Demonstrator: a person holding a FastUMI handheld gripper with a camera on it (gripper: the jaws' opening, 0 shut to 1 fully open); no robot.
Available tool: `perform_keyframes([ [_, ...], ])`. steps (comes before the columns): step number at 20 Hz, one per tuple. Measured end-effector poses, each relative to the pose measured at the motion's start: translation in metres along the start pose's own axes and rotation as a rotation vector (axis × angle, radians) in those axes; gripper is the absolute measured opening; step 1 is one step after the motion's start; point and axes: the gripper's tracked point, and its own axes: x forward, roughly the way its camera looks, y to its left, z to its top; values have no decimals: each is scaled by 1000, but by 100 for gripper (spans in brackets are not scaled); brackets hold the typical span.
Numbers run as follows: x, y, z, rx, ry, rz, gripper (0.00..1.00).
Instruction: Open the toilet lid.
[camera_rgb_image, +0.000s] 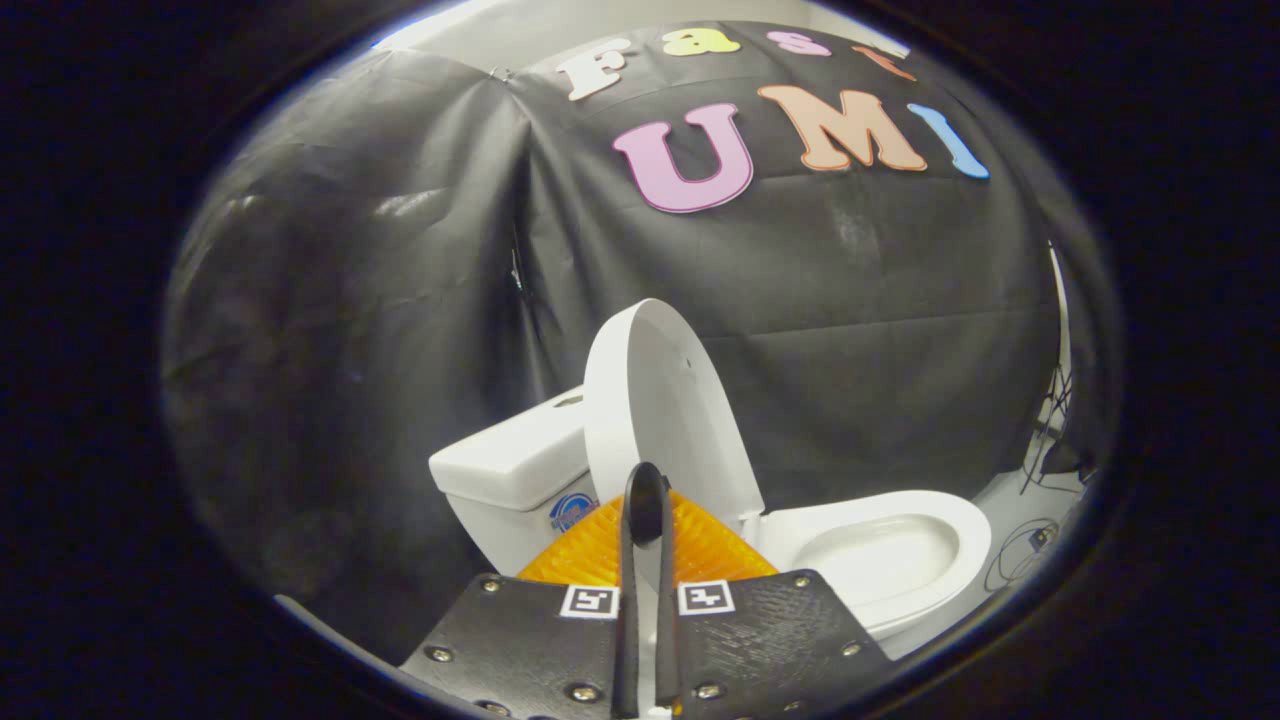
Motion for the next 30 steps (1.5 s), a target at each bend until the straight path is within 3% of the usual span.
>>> perform_keyframes([
  [3, -3, 0, 1, 53, 15, 28, 12],
  [10, -18, 18, 4, 45, 26, 121, 18],
  [21, -48, -26, 27, 1, -3, 62, 25],
  [23, -59, -40, 29, -10, -5, 44, 37],
  [28, -77, -66, 34, -37, -6, 17, 41],
  [30, -83, -71, 40, -58, -16, 17, 49],
])
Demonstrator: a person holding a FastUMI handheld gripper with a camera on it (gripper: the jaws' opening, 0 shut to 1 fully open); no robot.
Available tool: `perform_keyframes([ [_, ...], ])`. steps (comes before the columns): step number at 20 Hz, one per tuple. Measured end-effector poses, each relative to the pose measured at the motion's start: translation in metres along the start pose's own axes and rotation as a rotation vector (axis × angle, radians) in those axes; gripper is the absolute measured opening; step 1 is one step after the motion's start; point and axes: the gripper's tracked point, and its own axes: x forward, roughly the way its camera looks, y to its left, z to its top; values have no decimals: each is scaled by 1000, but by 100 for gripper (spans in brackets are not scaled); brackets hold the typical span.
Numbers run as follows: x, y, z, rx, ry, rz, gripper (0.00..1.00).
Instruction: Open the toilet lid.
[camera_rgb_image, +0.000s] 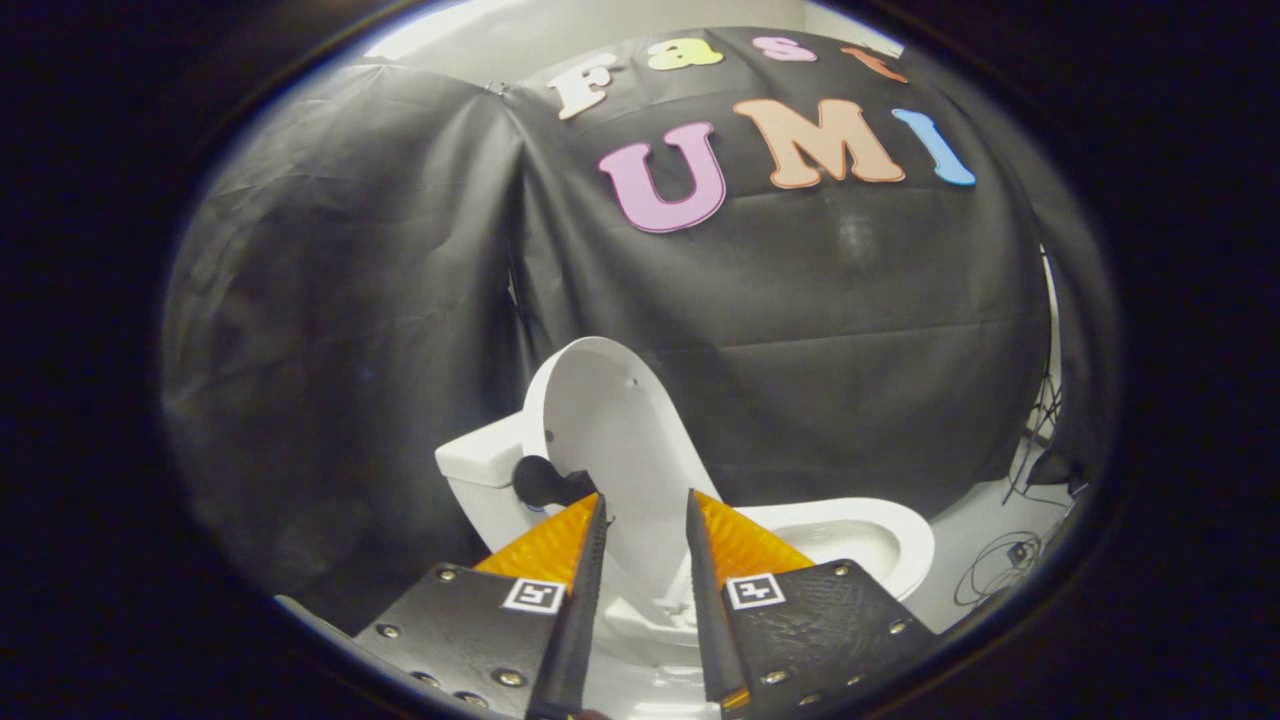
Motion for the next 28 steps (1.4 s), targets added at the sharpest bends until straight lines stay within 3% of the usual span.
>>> perform_keyframes([
  [6, -12, -18, -12, -120, 26, -28, 79],
  [9, -20, -32, -16, -203, 28, -46, 100],
  [14, -23, -71, -3, -160, 23, -63, 100],
  [25, -38, -258, 127, -33, -82, -175, 100],
  [28, -53, -305, 155, -59, -203, -218, 100],
])
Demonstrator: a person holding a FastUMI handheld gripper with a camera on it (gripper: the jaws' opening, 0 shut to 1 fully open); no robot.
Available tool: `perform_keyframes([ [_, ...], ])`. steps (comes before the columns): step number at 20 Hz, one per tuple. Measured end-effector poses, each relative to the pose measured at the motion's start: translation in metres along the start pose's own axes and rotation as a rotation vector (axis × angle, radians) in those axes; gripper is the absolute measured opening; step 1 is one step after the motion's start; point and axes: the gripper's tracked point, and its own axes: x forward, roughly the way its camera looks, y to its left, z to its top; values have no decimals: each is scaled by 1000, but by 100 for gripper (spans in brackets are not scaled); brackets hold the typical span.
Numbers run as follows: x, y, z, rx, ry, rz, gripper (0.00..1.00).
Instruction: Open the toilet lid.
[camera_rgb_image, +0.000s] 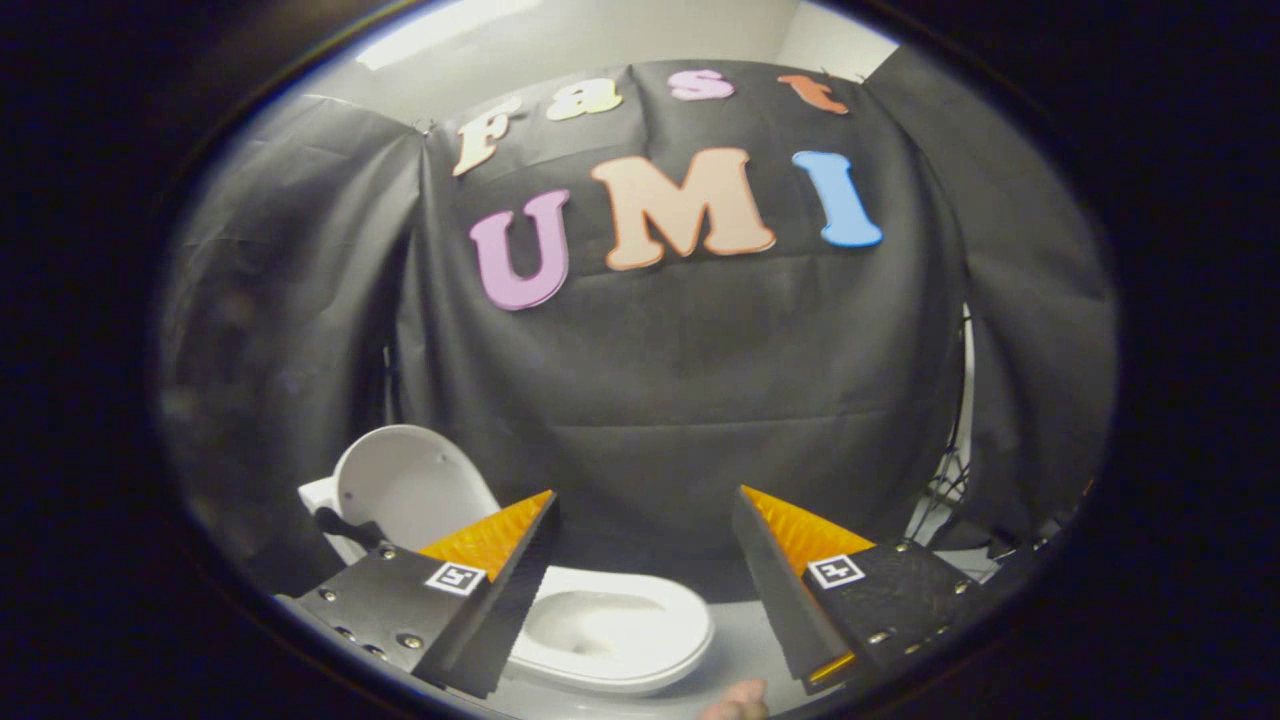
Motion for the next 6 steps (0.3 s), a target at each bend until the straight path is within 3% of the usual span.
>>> perform_keyframes([
  [3, -6, -35, 23, 7, -159, -1, 100],
  [6, -6, -81, 3, -68, -124, -71, 100],
])
